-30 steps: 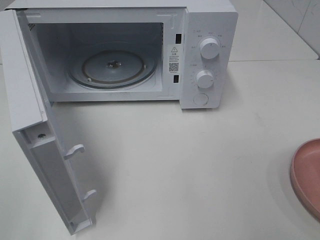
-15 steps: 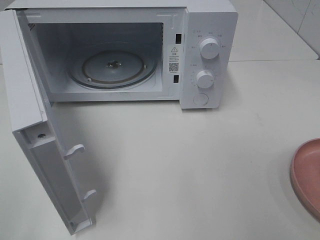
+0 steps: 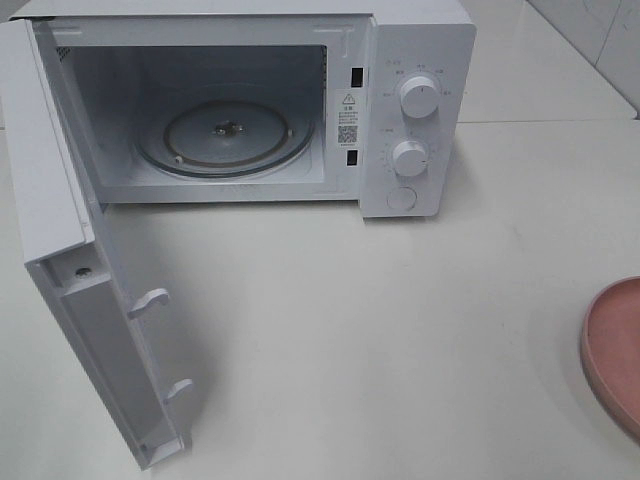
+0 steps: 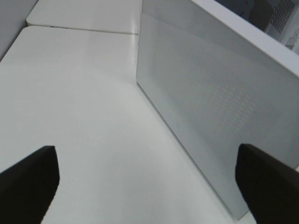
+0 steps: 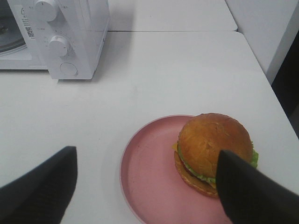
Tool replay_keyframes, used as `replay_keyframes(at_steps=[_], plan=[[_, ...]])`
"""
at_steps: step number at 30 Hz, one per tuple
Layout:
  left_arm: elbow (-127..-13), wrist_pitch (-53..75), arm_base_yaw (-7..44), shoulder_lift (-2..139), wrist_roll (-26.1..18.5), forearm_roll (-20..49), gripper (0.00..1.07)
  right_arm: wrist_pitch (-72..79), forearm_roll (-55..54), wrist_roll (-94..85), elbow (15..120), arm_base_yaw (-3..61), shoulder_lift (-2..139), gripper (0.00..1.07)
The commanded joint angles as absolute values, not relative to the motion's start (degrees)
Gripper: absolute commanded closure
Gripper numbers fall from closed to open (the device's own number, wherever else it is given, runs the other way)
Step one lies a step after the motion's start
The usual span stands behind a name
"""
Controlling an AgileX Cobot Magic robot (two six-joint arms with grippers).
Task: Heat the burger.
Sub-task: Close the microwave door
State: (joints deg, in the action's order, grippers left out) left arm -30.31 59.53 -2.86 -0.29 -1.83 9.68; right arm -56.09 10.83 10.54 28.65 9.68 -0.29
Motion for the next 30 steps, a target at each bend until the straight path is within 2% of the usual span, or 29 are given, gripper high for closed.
replay_keyframes(at_steps=[1, 2, 3, 4, 5, 6, 7, 9, 19, 21, 24, 27, 29, 30], plan=[[-31.0, 57.1, -3.0, 0.2, 1.7, 8.0, 0.36, -55.5, 10.9, 10.2, 28.5, 9.3, -1.7, 0.31], [-31.0, 57.2, -3.0, 0.7, 2.2, 7.7, 0.45, -55.5, 10.9, 10.2, 28.5, 9.3, -1.7, 0.31], [-31.0, 57.2, -3.0, 0.7, 2.2, 7.7, 0.45, -55.5, 10.9, 10.2, 28.5, 9.3, -1.7, 0.31], [-31.0, 57.1, -3.0, 1.7, 2.6, 7.4, 0.65, -55.5, 10.9, 10.2, 28.5, 9.3, -1.7, 0.31], [-31.0, 57.1, -3.0, 1.7, 2.6, 7.4, 0.65, -55.5, 10.9, 10.2, 28.5, 9.3, -1.7, 0.31], [-31.1, 56.7, -3.0, 3.0, 2.6, 7.2, 0.83, -55.5, 10.9, 10.2, 28.5, 9.3, -1.7, 0.31], [-31.1, 56.7, -3.0, 3.0, 2.6, 7.2, 0.83, -55.5, 10.9, 10.2, 28.5, 9.3, -1.7, 0.31], [-31.0, 54.1, -3.0, 5.1, 2.6, 7.3, 1.07, -55.5, 10.9, 10.2, 28.5, 9.3, -1.7, 0.31], [-26.5, 39.9, -3.0, 12.3, 2.4, 4.2, 1.07, -55.5, 10.9, 10.2, 28.5, 9.3, -1.7, 0.31], [-24.4, 35.4, -3.0, 13.3, 2.4, 4.3, 1.07, -55.5, 10.9, 10.2, 28.5, 9.3, -1.7, 0.31], [-17.1, 19.0, -3.0, 14.7, 2.5, 4.8, 1.07, -55.5, 10.9, 10.2, 28.5, 9.3, -1.7, 0.31], [-15.6, 15.8, -3.0, 15.1, 2.5, 5.0, 1.07, -55.5, 10.9, 10.2, 28.5, 9.3, -1.7, 0.31], [-11.3, 6.7, -3.0, 17.2, 2.5, 5.3, 1.07, -55.5, 10.9, 10.3, 28.5, 9.3, -1.7, 0.31], [-11.3, 6.7, -3.0, 17.2, 2.5, 5.3, 1.07, -55.5, 10.9, 10.3, 28.5, 9.3, -1.7, 0.31]])
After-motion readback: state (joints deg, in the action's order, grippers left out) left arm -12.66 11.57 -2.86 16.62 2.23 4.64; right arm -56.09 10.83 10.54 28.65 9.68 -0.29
